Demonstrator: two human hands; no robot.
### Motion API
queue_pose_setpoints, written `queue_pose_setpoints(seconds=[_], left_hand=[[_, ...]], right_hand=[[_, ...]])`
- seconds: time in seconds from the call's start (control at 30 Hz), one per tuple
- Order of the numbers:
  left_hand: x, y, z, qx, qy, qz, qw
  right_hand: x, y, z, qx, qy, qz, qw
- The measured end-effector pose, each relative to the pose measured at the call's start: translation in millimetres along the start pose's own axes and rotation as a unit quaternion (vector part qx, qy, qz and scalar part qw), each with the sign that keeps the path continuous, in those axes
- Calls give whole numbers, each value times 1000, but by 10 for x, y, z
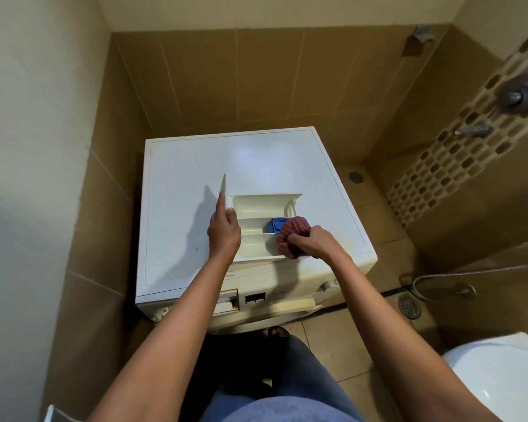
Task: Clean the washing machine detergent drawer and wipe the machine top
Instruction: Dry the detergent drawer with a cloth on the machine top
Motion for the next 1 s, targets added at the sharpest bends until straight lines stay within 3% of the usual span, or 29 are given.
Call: queue_pose_setpoints(seconds=[0.17, 0.4, 0.5, 0.63, 0.73, 0.87, 1.0], left_hand=[[-4, -11, -30, 0, -6, 7, 1000], [-3, -2, -17, 4, -1, 4, 1000], [-4, 1, 5, 14, 1, 7, 1000], [30, 57, 62, 20, -5, 6, 1000], [35, 76, 107, 18, 2, 1, 1000], [-13, 42, 84, 13, 15, -5, 1000], [-15, 40, 81, 11, 18, -1, 1000]], right_hand=[[-88, -101, 96, -30, -30, 66, 997], [-251, 14, 232, -9, -69, 164, 984], [-320, -20, 190, -33, -78, 247, 965], [-649, 187, 73, -160, -93, 304, 934], [-792, 408, -43, -135, -61, 418, 896], [-540, 343, -245, -63, 48, 355, 931], [-121, -122, -331, -80, 161, 133, 975]])
Point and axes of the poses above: each hand's wrist, its own z-axis towards the middle knuckle, its own y-axis out of the back of the hand, x = y × z, the point moved 2 cm from there along z, towards the middle knuckle, and after that the axes turned 1 degree about x, right-handed, at the moved point
